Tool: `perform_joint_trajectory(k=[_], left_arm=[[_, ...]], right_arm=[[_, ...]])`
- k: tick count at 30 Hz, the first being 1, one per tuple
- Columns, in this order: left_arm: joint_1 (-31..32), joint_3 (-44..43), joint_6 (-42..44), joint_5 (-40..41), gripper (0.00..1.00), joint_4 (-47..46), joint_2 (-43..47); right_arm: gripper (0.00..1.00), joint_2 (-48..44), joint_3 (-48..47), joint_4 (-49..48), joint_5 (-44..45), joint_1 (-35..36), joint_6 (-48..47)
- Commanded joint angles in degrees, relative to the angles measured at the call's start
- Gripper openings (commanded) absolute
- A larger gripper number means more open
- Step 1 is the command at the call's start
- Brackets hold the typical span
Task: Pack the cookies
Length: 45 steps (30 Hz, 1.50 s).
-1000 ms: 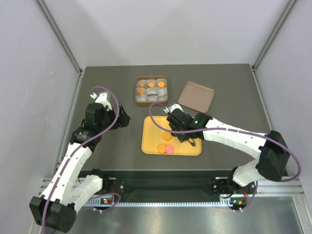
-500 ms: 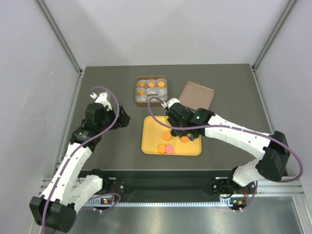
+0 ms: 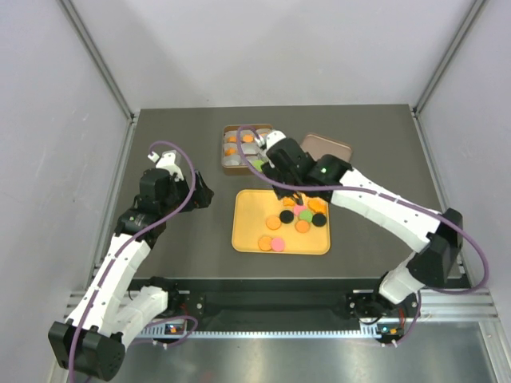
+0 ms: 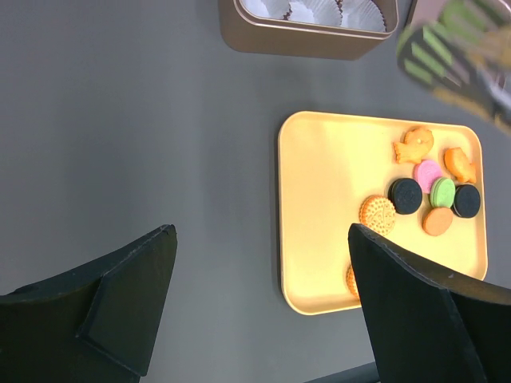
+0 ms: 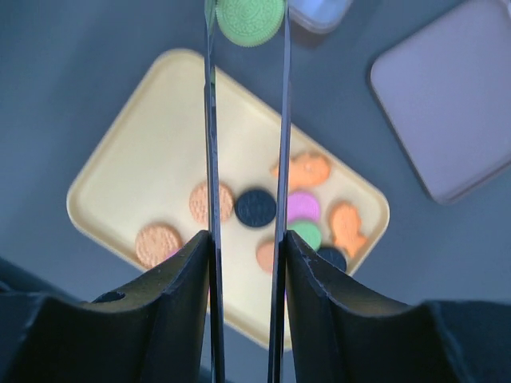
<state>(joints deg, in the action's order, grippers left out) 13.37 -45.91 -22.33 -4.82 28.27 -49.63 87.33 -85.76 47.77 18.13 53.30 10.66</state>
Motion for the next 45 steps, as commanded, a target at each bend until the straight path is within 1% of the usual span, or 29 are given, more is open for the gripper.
perform_joint_trajectory(k=[1, 5, 12, 18, 35, 45], left_arm=[[-0.36, 0.03, 0.18, 0.42, 0.93, -1.73, 0.76], [-0.36, 0.12, 0.18, 0.51, 0.93, -1.82, 0.76], [-0.36, 0.03, 0.27, 0.43, 0.93, -1.82, 0.32], [-0.36, 0.03, 0.27, 0.43, 0.93, -1.73, 0.23], [-0.36, 0.03, 0.27, 0.25, 0.93, -1.82, -0.03], [-0.36, 0.03, 0.35, 0.25, 0.93, -1.82, -0.12]], right_arm=[[0.39, 5.90, -7.13, -7.77, -2.48, -3.46, -1.51], [0.38, 12.59, -11.36, -12.77, -5.03, -7.32, -1.43], [0.38, 23.75, -19.52, -15.68, -8.37, -10.67, -0.99], [0.38, 27.71, -21.38, -17.45, -9.43, -12.08, -0.11], [0.38, 30.09, -20.59, -18.76, -10.04, -13.13, 0.59], [0.46, 29.56, -20.50, -18.24, -9.43, -13.22, 0.51]])
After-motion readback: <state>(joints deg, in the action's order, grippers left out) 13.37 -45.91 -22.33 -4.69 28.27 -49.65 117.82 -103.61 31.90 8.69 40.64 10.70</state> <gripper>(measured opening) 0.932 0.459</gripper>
